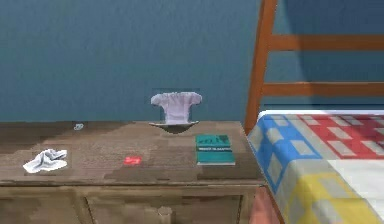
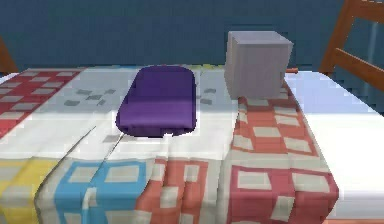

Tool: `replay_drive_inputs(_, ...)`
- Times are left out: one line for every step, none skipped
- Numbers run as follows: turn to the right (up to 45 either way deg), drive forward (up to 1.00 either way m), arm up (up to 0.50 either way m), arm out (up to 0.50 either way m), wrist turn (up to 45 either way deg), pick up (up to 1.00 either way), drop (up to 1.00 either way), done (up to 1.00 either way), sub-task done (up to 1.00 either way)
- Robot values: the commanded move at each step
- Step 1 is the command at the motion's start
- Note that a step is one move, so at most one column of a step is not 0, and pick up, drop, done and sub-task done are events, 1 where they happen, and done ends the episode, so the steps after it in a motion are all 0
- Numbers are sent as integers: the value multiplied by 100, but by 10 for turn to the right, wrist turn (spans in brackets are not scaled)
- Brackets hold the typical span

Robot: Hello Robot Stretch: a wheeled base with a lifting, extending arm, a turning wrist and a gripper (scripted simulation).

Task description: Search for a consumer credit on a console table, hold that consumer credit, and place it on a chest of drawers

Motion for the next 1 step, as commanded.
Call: replay_drive_inputs(0,15,0,0,0,0,0,0,0)
